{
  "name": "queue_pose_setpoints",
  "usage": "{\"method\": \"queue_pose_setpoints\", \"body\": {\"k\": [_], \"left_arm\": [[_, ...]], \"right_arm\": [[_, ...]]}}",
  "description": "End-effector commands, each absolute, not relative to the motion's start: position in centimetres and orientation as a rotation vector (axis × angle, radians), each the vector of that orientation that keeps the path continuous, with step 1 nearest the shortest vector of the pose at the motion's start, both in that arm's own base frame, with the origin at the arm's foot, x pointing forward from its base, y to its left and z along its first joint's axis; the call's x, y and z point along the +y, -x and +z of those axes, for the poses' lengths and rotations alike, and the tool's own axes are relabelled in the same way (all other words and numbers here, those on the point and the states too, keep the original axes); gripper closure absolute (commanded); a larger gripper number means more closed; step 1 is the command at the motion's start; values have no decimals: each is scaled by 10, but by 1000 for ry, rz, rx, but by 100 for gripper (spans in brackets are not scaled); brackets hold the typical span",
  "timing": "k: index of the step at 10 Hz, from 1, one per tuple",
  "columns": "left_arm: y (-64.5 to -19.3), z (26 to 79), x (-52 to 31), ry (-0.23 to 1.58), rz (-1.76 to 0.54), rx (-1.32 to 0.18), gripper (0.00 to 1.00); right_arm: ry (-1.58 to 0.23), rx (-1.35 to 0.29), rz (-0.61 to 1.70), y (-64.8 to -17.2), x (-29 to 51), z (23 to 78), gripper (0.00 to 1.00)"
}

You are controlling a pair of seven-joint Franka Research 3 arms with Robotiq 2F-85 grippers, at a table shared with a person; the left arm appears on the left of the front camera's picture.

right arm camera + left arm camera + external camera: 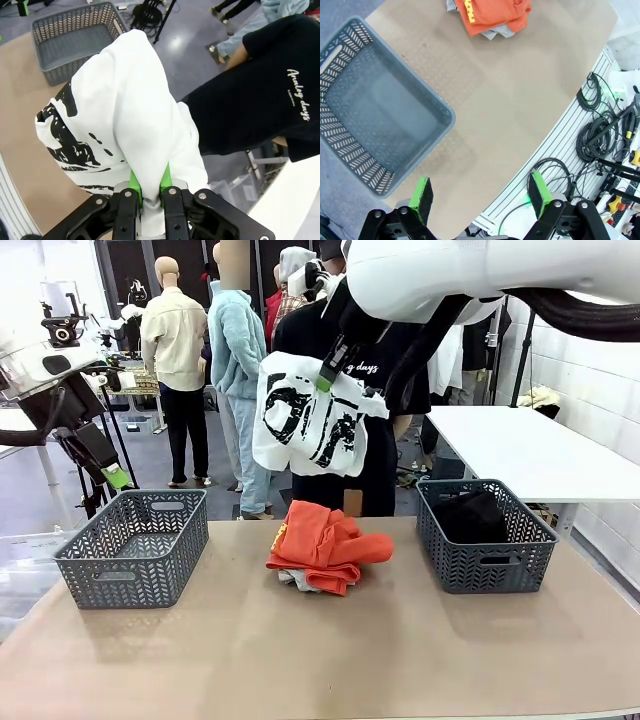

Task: Sort the tops and bottoms.
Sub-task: Lift clothes from the center of the table with your right hand, then sort the clothes according to human instructions.

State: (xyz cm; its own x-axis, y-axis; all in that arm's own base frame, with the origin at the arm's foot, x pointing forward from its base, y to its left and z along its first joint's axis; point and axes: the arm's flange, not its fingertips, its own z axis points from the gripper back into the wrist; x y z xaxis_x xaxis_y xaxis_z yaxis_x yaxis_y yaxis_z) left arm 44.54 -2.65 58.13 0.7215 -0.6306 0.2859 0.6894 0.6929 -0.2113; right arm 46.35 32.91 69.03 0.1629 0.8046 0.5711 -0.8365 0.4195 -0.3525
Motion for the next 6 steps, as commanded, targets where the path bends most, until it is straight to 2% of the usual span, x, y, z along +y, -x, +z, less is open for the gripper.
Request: {"method": "queue_pose_setpoints", "body": {"k": [1,6], "left_arm": [[-445,582,-26,315,-738,-199,0],[-445,582,-26,315,-738,-199,0]], "right_arm": [[-53,-812,1172,-466,329,695,100],[-53,-812,1172,-466,329,695,100]]}}
